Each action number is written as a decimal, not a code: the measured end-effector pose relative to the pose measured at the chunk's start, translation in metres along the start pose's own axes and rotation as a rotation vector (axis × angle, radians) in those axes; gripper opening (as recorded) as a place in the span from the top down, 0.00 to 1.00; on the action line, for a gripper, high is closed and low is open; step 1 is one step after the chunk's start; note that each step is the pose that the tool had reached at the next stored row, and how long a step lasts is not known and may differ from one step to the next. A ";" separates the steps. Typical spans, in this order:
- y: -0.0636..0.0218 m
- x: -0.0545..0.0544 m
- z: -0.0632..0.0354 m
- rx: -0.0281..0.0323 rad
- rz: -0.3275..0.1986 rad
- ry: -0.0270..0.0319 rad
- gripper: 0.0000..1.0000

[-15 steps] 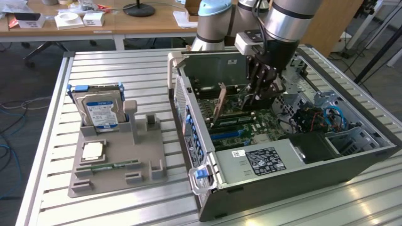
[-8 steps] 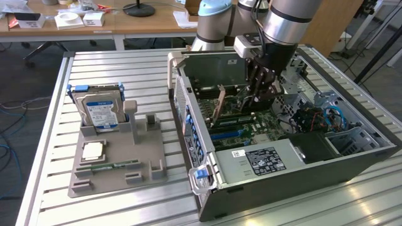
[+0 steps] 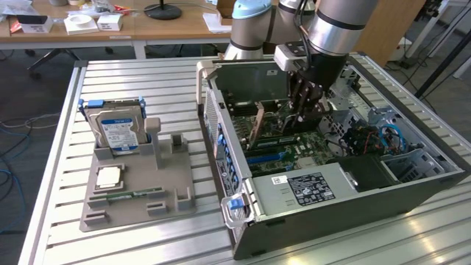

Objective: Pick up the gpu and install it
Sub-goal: 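Insert the gpu into the slot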

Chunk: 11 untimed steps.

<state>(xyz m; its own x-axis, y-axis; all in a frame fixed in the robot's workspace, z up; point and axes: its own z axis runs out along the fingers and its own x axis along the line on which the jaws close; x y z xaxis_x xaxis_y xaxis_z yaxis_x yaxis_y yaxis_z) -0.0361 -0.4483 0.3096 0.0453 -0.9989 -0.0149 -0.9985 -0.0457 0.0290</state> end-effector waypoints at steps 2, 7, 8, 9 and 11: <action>-0.0001 0.000 0.0027 -0.0001 -0.002 0.0001 0.74; -0.0002 0.000 0.0094 0.0004 -0.007 0.0003 0.74; -0.0002 0.000 0.0099 0.0005 -0.008 0.0005 0.74; -0.0001 0.000 0.0099 0.0006 -0.009 0.0008 0.74; 0.0004 0.000 0.0104 0.0071 -0.011 0.0012 0.74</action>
<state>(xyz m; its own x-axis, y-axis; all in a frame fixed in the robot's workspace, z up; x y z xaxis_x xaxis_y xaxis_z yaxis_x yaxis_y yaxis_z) -0.0367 -0.4485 0.2992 0.0560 -0.9983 -0.0141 -0.9982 -0.0563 0.0217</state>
